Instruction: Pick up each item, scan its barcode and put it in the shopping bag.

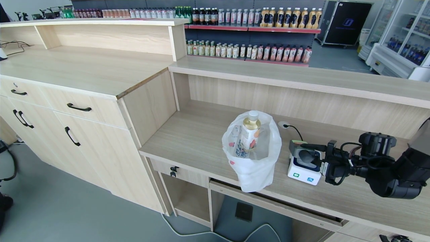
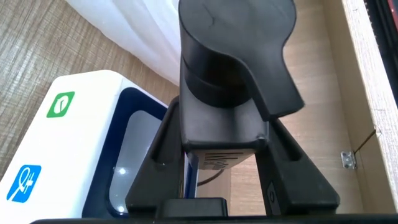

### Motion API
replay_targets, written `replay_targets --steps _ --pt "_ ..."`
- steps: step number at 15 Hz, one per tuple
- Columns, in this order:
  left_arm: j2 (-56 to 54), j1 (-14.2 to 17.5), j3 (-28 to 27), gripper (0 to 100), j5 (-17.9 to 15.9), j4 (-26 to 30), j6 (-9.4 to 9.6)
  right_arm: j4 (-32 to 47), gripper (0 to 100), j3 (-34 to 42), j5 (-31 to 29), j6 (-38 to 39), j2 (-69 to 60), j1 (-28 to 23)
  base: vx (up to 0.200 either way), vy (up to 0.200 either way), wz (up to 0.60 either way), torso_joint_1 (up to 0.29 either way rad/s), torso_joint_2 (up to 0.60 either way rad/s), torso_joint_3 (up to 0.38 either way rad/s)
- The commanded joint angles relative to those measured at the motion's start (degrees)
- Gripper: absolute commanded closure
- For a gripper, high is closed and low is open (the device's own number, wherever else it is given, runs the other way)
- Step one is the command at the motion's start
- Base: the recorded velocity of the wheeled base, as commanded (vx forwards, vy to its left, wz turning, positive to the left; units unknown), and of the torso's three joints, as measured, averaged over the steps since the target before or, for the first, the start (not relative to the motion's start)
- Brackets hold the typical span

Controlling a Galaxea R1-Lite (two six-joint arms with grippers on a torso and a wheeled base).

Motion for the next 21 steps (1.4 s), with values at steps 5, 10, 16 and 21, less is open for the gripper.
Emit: replay_targets --steps 5,10,16,21 --pt "-0.02 0.00 0.00 0 0.00 -0.01 0.02 0.28 100 0.77 -0.08 -0.10 -1.58 -0.32 0.000 0.000 0.00 0.000 0.00 0.000" --pt "-0.02 0.00 0.00 0 0.00 -0.01 0.02 0.64 100 2.44 -0.26 -0.45 -2.90 -0.85 0.000 0.000 0.00 0.000 0.00 0.000" --pt "-0.02 0.00 0.00 0 0.00 -0.01 0.02 0.72 100 2.97 -0.35 -0.54 -3.34 -0.76 0.000 0.000 0.00 0.000 0.00 0.000" --pt "-0.02 0.00 0.00 0 0.00 -0.01 0.02 0.72 100 2.97 -0.35 -0.54 -3.34 -0.76 0.000 0.000 0.00 0.000 0.00 0.000"
